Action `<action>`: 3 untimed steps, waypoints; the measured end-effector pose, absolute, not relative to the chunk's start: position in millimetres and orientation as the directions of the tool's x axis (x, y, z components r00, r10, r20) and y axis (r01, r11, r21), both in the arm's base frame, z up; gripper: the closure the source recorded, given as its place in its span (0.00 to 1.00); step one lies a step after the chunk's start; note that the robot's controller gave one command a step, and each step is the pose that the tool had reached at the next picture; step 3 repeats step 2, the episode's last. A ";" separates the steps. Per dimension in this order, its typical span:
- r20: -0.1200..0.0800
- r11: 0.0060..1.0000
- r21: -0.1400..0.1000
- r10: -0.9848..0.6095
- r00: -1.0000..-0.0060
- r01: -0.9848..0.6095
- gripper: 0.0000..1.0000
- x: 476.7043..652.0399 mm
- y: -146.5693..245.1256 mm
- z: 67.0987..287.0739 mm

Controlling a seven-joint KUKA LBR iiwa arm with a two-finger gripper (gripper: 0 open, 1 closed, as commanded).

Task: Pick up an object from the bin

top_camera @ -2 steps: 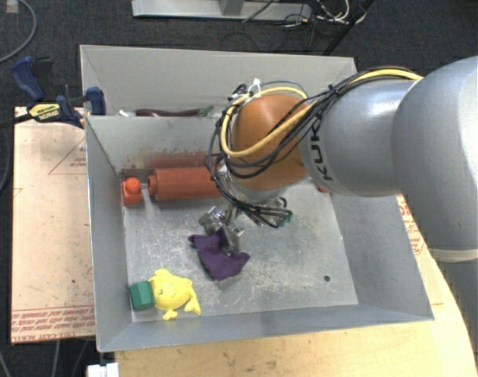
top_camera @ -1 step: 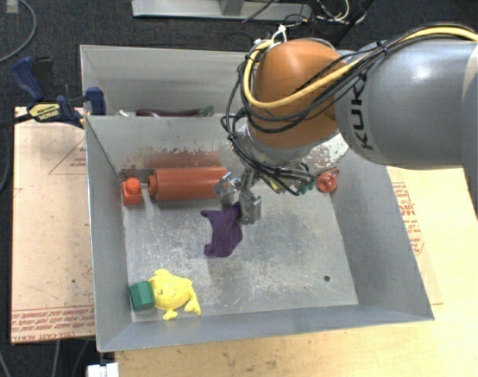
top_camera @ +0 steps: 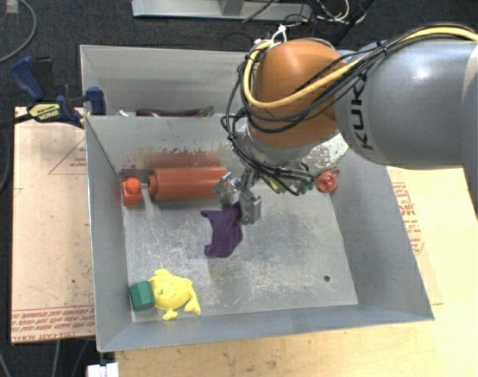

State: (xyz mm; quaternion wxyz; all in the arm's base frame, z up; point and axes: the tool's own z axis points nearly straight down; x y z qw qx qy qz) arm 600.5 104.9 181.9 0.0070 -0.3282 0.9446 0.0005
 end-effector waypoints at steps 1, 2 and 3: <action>-0.013 0.773 -0.004 -0.634 -0.773 -0.634 1.00 597.6 105.4 181.9; -0.023 0.753 -0.009 -0.658 -0.753 -0.658 1.00 605.3 107.8 344.1; -0.023 0.753 -0.009 -0.658 -0.753 -0.658 1.00 605.3 107.8 344.1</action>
Offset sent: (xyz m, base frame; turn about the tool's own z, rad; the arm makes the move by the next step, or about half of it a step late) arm 0.0030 0.0022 0.1592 -0.0519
